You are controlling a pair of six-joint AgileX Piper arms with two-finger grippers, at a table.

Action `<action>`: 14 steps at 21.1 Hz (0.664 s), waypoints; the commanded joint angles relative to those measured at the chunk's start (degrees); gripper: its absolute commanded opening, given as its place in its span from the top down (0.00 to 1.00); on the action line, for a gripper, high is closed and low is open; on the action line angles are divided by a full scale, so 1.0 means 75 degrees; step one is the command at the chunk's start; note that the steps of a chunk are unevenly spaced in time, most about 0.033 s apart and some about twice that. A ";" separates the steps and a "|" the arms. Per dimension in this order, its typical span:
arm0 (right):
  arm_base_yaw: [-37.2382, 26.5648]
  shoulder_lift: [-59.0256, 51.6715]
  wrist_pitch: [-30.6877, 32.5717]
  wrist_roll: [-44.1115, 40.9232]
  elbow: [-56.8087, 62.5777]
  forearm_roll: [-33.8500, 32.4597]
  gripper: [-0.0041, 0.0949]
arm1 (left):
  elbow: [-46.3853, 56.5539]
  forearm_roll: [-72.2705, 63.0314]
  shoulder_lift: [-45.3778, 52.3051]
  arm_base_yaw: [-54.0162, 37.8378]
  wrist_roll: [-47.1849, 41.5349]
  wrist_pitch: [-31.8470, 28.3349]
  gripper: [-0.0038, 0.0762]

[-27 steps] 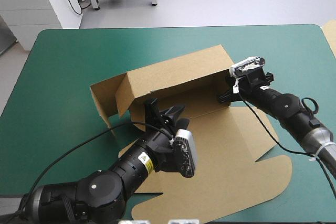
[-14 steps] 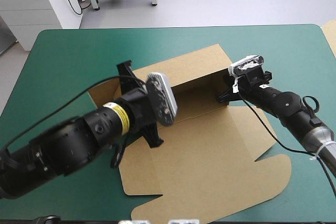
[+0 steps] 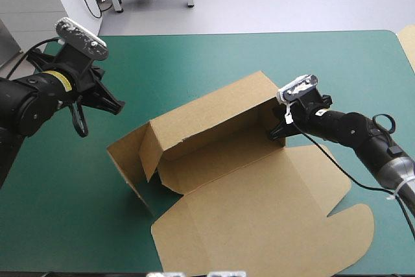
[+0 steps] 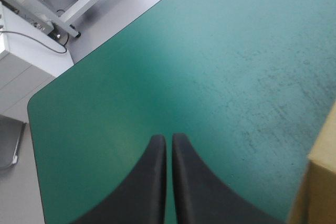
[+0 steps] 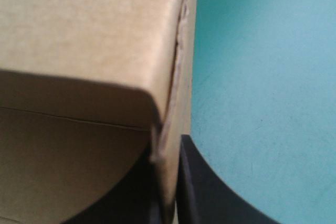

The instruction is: Fold the box

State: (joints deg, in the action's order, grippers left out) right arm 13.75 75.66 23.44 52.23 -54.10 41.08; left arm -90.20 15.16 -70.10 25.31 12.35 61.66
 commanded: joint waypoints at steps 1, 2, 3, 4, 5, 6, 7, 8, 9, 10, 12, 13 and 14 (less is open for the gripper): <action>-0.0041 -0.0336 0.0684 -0.2241 -0.0949 -0.1832 0.98 | -0.0193 -0.0115 0.0199 -0.0460 0.0102 -0.0319 0.93; -0.0041 -0.0305 0.1326 -0.3358 -0.1495 -0.2749 0.98 | -0.0161 -0.0102 0.0199 -0.0585 0.0102 -0.0319 0.93; -0.0041 -0.0232 0.2083 -0.4086 -0.2019 -0.3461 0.98 | -0.0090 -0.0065 0.0199 -0.0585 0.0102 -0.0402 0.93; -0.0041 -0.0130 0.2452 -0.4374 -0.2299 -0.3714 0.98 | -0.0039 -0.0081 0.0199 -0.0585 0.0102 -0.0466 0.93; -0.0041 0.0116 0.3116 -0.4686 -0.2740 -0.3979 0.98 | -0.0022 -0.0217 0.0166 -0.0585 0.0102 -0.0574 0.93; -0.0041 0.0267 0.3476 -0.4750 -0.2941 -0.4028 0.98 | -0.0022 -0.0286 0.0166 -0.0585 0.0102 -0.0615 0.93; -0.0041 0.0587 0.4021 -0.4911 -0.3226 -0.4049 0.98 | -0.0022 -0.0395 0.0166 -0.0585 0.0102 -0.0714 0.93; -0.0041 0.0788 0.4235 -0.4995 -0.3347 -0.4049 0.98 | -0.0022 -0.0395 0.0166 -0.0585 0.0102 -0.0769 0.93; -0.0041 0.1217 0.4438 -0.5190 -0.3519 -0.4049 0.98 | -0.0022 -0.0395 0.0166 -0.0585 0.0102 -0.0836 0.93; -0.0041 0.1399 0.4472 -0.5314 -0.3576 -0.4049 0.98 | -0.0022 -0.0395 0.0166 -0.0585 0.0102 -0.0836 0.93; -0.0041 0.2097 0.4405 -0.5487 -0.3855 -0.4049 0.98 | -0.0022 -0.0395 0.0166 -0.0585 0.0102 -0.0836 0.93; -0.0041 0.2408 0.4370 -0.5523 -0.4036 -0.4034 0.98 | -0.0022 -0.0395 0.0166 -0.0585 0.0102 -0.0836 0.93; -0.0041 0.2614 0.4334 -0.5541 -0.4174 -0.4017 0.98 | -0.0022 -0.0430 0.0166 -0.0585 0.0102 -0.0836 0.93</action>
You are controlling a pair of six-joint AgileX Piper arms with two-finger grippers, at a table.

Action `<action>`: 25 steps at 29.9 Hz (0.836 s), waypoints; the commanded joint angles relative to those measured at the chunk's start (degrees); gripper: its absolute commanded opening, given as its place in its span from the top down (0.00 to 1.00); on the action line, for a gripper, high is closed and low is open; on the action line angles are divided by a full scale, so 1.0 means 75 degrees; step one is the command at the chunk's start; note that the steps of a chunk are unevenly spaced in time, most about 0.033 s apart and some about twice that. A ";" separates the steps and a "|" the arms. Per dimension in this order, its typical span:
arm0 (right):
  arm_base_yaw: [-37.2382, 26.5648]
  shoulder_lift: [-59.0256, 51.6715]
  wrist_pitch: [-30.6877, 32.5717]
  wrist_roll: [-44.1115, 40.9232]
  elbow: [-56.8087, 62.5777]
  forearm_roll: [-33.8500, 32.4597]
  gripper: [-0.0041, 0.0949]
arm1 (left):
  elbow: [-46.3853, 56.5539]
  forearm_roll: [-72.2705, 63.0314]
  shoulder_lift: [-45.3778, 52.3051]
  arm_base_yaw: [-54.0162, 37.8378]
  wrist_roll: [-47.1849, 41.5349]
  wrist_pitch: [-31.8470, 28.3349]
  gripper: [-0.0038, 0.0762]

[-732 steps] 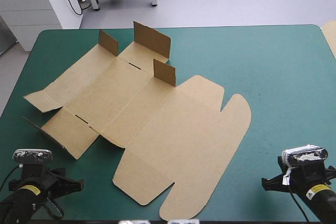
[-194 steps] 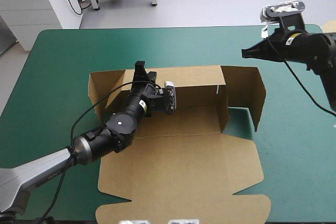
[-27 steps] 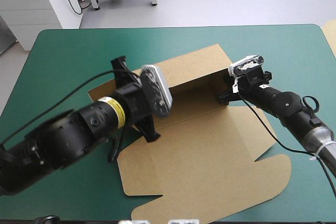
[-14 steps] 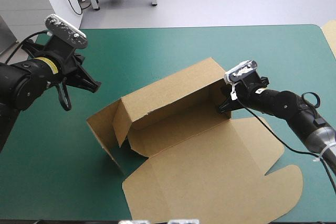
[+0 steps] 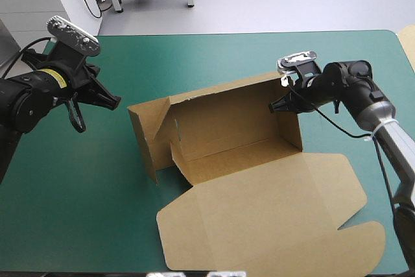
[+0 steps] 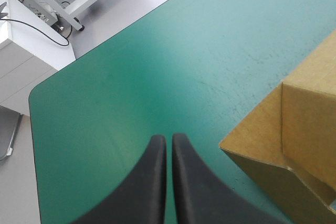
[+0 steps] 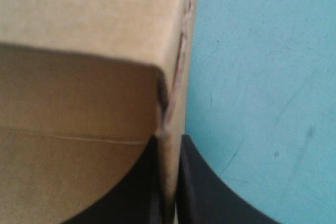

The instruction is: Fold the box

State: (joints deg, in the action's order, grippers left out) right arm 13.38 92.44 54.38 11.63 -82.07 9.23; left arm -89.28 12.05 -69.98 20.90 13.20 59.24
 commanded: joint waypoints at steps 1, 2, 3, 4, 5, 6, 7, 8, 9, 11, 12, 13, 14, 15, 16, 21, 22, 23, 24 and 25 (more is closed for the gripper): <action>0.0008 0.0580 0.0173 -0.0155 -0.0626 0.0251 0.98 | -0.0146 -0.0016 0.0149 0.0020 -0.0012 -0.0513 0.93; 0.0008 0.0860 0.0141 -0.0155 -0.0817 0.0272 0.98 | -0.0146 -0.0016 0.0149 0.0020 -0.0012 -0.0513 0.93; 0.0008 0.1029 0.0142 -0.0155 -0.1011 0.0274 0.98 | -0.0146 -0.0016 0.0149 0.0020 -0.0012 -0.0513 0.93; 0.0008 0.1221 0.0189 -0.0169 -0.1160 0.0274 0.98 | -0.0146 -0.0016 0.0149 0.0020 -0.0012 -0.0497 0.93; 0.0008 0.1382 0.0259 -0.0184 -0.1367 0.0274 0.98 | -0.0146 -0.0016 0.0149 0.0020 -0.0012 -0.0469 0.93; 0.0008 0.1523 0.0328 -0.0184 -0.1499 0.0274 0.97 | -0.0146 -0.0016 0.0149 0.0020 -0.0012 -0.0466 0.93; 0.0008 0.1618 0.0383 -0.0184 -0.1623 0.0274 0.96 | -0.0146 -0.0016 0.0149 0.0020 -0.0012 -0.0466 0.93; 0.0008 0.1719 0.0431 -0.0184 -0.1777 0.0274 0.94 | -0.0146 -0.0030 0.0149 0.0020 -0.0012 -0.0466 0.93; 0.0008 0.1762 0.0431 -0.0184 -0.1854 0.0274 0.91 | -0.0146 -0.0030 0.0149 0.0020 -0.0012 -0.0466 0.93; 0.0008 0.1779 0.0333 -0.0060 -0.2000 0.0274 0.81 | -0.0146 -0.0079 0.0149 0.0020 -0.0012 -0.0480 0.93; 0.0008 0.1764 0.0298 0.0030 -0.2065 0.0274 0.74 | -0.0146 -0.0089 0.0149 0.0020 -0.0012 -0.0480 0.93; 0.0008 0.1764 0.0285 0.0112 -0.2172 0.0274 0.66 | -0.0146 -0.0089 0.0149 0.0020 -0.0012 -0.0480 0.93; 0.0008 0.1764 0.0346 0.0116 -0.2301 0.0274 0.57 | -0.0146 -0.0089 0.0149 0.0020 -0.0012 -0.0463 0.93; 0.0008 0.1764 0.0417 0.0116 -0.2402 0.0255 0.50 | -0.0146 -0.0089 0.0149 0.0020 -0.0012 -0.0449 0.93; 0.0008 0.1764 0.0476 0.0116 -0.2520 0.0255 0.42 | -0.0146 -0.0089 0.0149 0.0020 -0.0012 -0.0428 0.93; 0.0008 0.1764 0.1135 0.0136 -0.2995 0.0243 0.27 | -0.0146 -0.0089 0.0149 0.0020 -0.0016 -0.0324 0.93; 0.0008 0.1764 0.1354 0.0169 -0.3042 0.0243 0.27 | -0.0146 -0.0057 0.0149 0.0020 -0.0016 -0.0324 0.93; 0.0008 0.1747 0.1563 0.0211 -0.3049 0.0243 0.27 | -0.0146 -0.0043 0.0149 0.0020 -0.0016 -0.0324 0.93; 0.0008 0.1747 0.1816 0.0293 -0.3049 0.0224 0.27 | -0.0146 -0.0035 0.0149 0.0020 -0.0016 -0.0324 0.93; 0.0008 0.1747 0.2083 0.0341 -0.3049 0.0225 0.27 | -0.0146 -0.0035 0.0149 0.0020 -0.0016 -0.0313 0.93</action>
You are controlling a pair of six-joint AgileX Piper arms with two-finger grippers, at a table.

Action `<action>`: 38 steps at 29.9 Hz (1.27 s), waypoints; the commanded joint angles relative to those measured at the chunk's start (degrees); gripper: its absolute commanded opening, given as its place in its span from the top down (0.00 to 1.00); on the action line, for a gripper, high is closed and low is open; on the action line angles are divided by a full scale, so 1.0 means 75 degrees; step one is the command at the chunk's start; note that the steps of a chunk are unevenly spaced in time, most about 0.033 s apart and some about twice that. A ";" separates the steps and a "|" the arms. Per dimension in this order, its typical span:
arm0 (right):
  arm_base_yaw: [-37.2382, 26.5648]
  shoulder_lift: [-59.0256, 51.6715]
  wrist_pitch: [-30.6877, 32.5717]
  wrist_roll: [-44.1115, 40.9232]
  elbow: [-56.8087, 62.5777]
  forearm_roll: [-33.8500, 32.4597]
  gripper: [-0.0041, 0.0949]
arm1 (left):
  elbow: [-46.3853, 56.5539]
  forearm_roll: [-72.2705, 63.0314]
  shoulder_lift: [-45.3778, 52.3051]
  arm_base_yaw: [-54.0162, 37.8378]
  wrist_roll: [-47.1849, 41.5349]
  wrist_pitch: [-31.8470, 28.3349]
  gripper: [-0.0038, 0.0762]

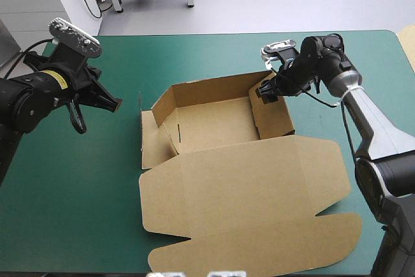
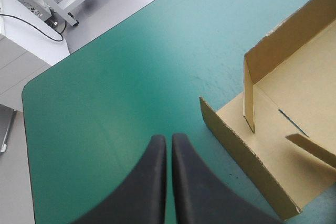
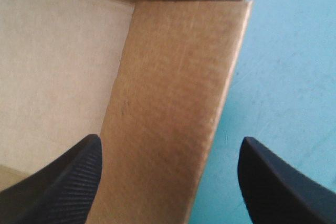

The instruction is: Fold the box

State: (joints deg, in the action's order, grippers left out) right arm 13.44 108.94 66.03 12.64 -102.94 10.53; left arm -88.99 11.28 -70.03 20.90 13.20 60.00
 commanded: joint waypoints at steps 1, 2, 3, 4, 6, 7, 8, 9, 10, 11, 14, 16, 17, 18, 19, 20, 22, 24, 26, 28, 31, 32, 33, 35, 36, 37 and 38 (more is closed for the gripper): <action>0.0000 -0.0439 0.0711 0.0203 -0.0265 0.0003 0.27 | -0.0184 0.0068 0.0156 0.0020 -0.0016 -0.0414 0.93; 0.0000 -0.0439 0.0715 0.0178 -0.0248 -0.0012 0.27 | -0.0184 0.0068 0.0156 0.0020 -0.0016 -0.0414 0.93; 0.0000 -0.0439 0.0715 0.0164 -0.0236 -0.0031 0.27 | -0.0184 0.0068 0.0156 0.0020 -0.0016 -0.0431 0.93; 0.0000 -0.0439 0.0715 0.0133 -0.0236 -0.0031 0.27 | -0.0184 0.0068 0.0156 0.0020 -0.0016 -0.0431 0.93; 0.0000 -0.0422 0.0701 0.0117 -0.0236 -0.0031 0.27 | -0.0184 0.0068 0.0156 0.0020 -0.0016 -0.0431 0.93; 0.0000 -0.0422 0.0701 0.0130 -0.0236 -0.0040 0.27 | -0.0184 0.0068 0.0156 0.0020 -0.0016 -0.0431 0.93; 0.0000 -0.0422 0.0701 0.0144 -0.0236 -0.0040 0.27 | -0.0184 0.0068 0.0156 0.0020 -0.0016 -0.0431 0.93; 0.0000 -0.0422 0.0701 0.0156 -0.0230 -0.0061 0.27 | -0.0184 0.0068 0.0156 0.0020 -0.0016 -0.0431 0.93; 0.0000 -0.0422 0.0701 0.0177 -0.0230 -0.0094 0.27 | -0.0184 0.0068 0.0156 0.0020 -0.0016 -0.0445 0.93; 0.0000 -0.0422 0.0701 0.0177 -0.0230 -0.0129 0.27 | -0.0184 0.0068 0.0156 0.0020 -0.0016 -0.0441 0.93; 0.0000 -0.0333 0.0701 0.0177 -0.0230 -0.0344 0.28 | -0.0184 0.0068 0.0156 0.0020 -0.0016 -0.0441 0.93; 0.0000 -0.0235 0.0701 0.0177 -0.0218 -0.0387 0.28 | -0.0184 0.0068 0.0156 0.0020 -0.0016 -0.0441 0.93; 0.0000 -0.0146 0.0701 0.0177 -0.0218 -0.0387 0.28 | -0.0184 0.0068 0.0156 0.0020 -0.0016 -0.0441 0.93; 0.0000 -0.0100 0.0701 0.0177 -0.0218 -0.0387 0.28 | -0.0184 0.0068 0.0156 0.0020 -0.0016 -0.0441 0.93; 0.0000 -0.0013 0.0683 0.0177 -0.0218 -0.0387 0.28 | -0.0184 0.0068 0.0156 0.0020 -0.0016 -0.0441 0.93; 0.0000 0.0036 0.0683 0.0177 -0.0218 -0.0374 0.28 | -0.0184 0.0068 0.0156 0.0020 -0.0016 -0.0441 0.93; 0.0000 0.0131 0.0683 0.0177 -0.0218 -0.0358 0.28 | -0.0184 0.0068 0.0156 0.0020 -0.0016 -0.0427 0.93; 0.0000 0.0190 0.0644 0.0177 -0.0218 -0.0344 0.28 | -0.0184 0.0068 0.0156 0.0020 -0.0016 -0.0410 0.93; 0.0000 0.0190 0.0589 0.0177 -0.0218 -0.0327 0.28 | -0.0184 0.0068 0.0156 0.0020 -0.0016 -0.0380 0.93; 0.0000 0.0190 0.0574 0.0177 -0.0218 -0.0327 0.28 | -0.0184 0.0068 0.0156 0.0020 -0.0016 -0.0380 0.93; 0.0000 0.0190 0.0574 0.0177 -0.0218 -0.0327 0.28 | -0.0184 0.0068 0.0156 0.0020 -0.0016 -0.0380 0.93; 0.0000 0.0190 0.0589 0.0177 -0.0218 -0.0327 0.29 | -0.0184 0.0068 0.0156 0.0020 -0.0016 -0.0364 0.93; 0.0000 0.0190 0.0608 0.0177 -0.0218 -0.0296 0.31 | -0.0184 0.0068 0.0156 0.0020 -0.0016 -0.0364 0.93; 0.0000 0.0190 0.0618 0.0177 -0.0218 -0.0298 0.34 | -0.0184 0.0068 0.0156 0.0020 -0.0016 -0.0348 0.93; 0.0000 0.0190 0.0618 0.0177 -0.0218 -0.0298 0.36 | -0.0184 0.0052 0.0156 0.0020 -0.0016 -0.0330 0.93; 0.0000 0.0190 0.0618 0.0177 -0.0218 -0.0298 0.38 | -0.0184 0.0035 0.0156 0.0020 -0.0016 -0.0316 0.93; 0.0000 0.0190 0.0618 0.0177 -0.0218 -0.0298 0.40 | -0.0184 0.0033 0.0156 0.0020 -0.0016 -0.0299 0.93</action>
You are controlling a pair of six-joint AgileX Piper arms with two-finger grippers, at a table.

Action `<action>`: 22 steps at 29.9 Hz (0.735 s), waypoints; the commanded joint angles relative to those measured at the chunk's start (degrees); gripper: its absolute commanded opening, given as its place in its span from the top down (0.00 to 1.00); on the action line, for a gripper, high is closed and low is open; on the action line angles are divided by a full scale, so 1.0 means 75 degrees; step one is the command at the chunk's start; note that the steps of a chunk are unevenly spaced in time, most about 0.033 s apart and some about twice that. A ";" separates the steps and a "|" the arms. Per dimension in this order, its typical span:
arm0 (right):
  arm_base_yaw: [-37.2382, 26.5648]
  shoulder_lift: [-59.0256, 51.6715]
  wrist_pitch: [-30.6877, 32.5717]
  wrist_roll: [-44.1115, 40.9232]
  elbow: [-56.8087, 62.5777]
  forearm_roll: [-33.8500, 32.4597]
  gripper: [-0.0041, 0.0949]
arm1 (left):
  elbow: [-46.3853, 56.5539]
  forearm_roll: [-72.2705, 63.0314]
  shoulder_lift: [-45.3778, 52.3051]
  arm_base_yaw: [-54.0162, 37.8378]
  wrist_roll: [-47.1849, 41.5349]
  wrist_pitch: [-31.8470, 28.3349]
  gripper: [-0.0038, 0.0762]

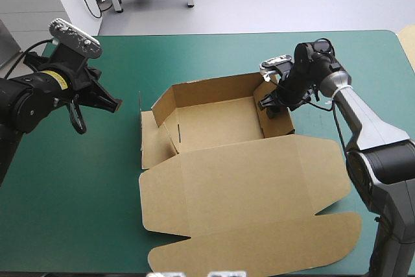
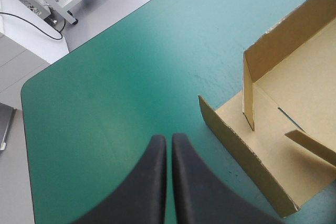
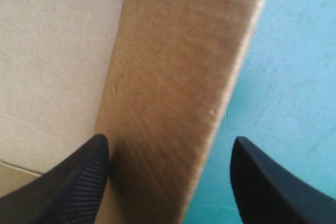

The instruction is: Fold the box

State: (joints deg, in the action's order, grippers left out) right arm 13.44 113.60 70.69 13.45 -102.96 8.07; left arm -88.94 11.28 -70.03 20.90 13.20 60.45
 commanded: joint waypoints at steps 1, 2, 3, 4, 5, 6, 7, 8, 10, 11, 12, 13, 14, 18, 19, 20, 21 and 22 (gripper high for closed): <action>0.0000 -0.0432 -0.0003 0.0069 -0.0215 0.0031 0.42 | -0.0190 0.0018 0.0156 0.0020 -0.0016 -0.0343 0.93; 0.0000 -0.0432 -0.0003 0.0069 -0.0215 0.0031 0.44 | -0.0190 0.0018 0.0156 0.0020 -0.0016 -0.0308 0.93; 0.0000 -0.0432 -0.0003 0.0069 -0.0215 0.0031 0.47 | -0.0190 -0.0004 0.0156 0.0020 -0.0016 -0.0293 0.93; 0.0000 -0.0432 -0.0003 0.0069 -0.0215 0.0031 0.48 | -0.0190 -0.0006 0.0156 0.0020 -0.0016 -0.0261 0.93; 0.0000 -0.0432 -0.0003 0.0069 -0.0215 0.0031 0.50 | -0.0190 -0.0038 0.0156 0.0020 -0.0016 -0.0246 0.93; 0.0000 -0.0432 -0.0003 0.0069 -0.0215 0.0031 0.53 | -0.0190 -0.0051 0.0156 0.0020 -0.0016 -0.0246 0.93; 0.0000 -0.0432 -0.0003 0.0069 -0.0215 0.0031 0.55 | -0.0190 -0.0068 0.0156 0.0020 -0.0016 -0.0246 0.93; 0.0000 -0.0432 -0.0003 0.0069 -0.0215 0.0031 0.56 | -0.0190 -0.0079 0.0156 0.0020 -0.0016 -0.0246 0.93; 0.0000 -0.0432 -0.0003 0.0069 -0.0215 0.0031 0.61 | -0.0190 -0.0140 0.0156 0.0020 -0.0016 -0.0246 0.93; 0.0000 -0.0432 -0.0003 0.0069 -0.0215 0.0031 0.64 | -0.0190 -0.0181 0.0156 0.0020 -0.0016 -0.0246 0.93; 0.0000 -0.0432 -0.0003 0.0069 -0.0215 0.0031 0.68 | -0.0190 -0.0229 0.0156 0.0020 -0.0016 -0.0246 0.93; 0.0000 -0.0432 -0.0003 0.0069 -0.0215 0.0031 0.72 | -0.0190 -0.0270 0.0156 0.0020 -0.0016 -0.0246 0.93; 0.0000 -0.0432 -0.0003 0.0069 -0.0215 0.0031 0.76 | -0.0190 -0.0305 0.0156 0.0020 -0.0016 -0.0234 0.93; 0.0000 -0.0432 -0.0003 0.0069 -0.0215 0.0110 0.95 | -0.0190 -0.0385 0.0156 0.0020 -0.0016 -0.0229 0.93; 0.0000 -0.0432 -0.0003 0.0086 -0.0215 0.0153 0.98 | -0.0190 -0.0381 0.0156 0.0020 -0.0048 -0.0216 0.93; 0.0000 -0.0432 -0.0003 0.0139 -0.0215 0.0204 0.98 | -0.0190 -0.0381 0.0156 0.0020 -0.0077 -0.0216 0.93; 0.0000 -0.0432 -0.0017 0.0151 -0.0215 0.0204 0.98 | -0.0190 -0.0400 0.0156 0.0020 -0.0078 -0.0197 0.93; 0.0000 -0.0432 -0.0017 0.0151 -0.0215 0.0187 0.98 | -0.0190 -0.0409 0.0156 0.0020 -0.0078 -0.0197 0.94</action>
State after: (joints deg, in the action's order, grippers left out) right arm 13.44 113.60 70.25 13.28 -102.96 8.93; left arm -88.93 8.78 -70.03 20.90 13.15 61.74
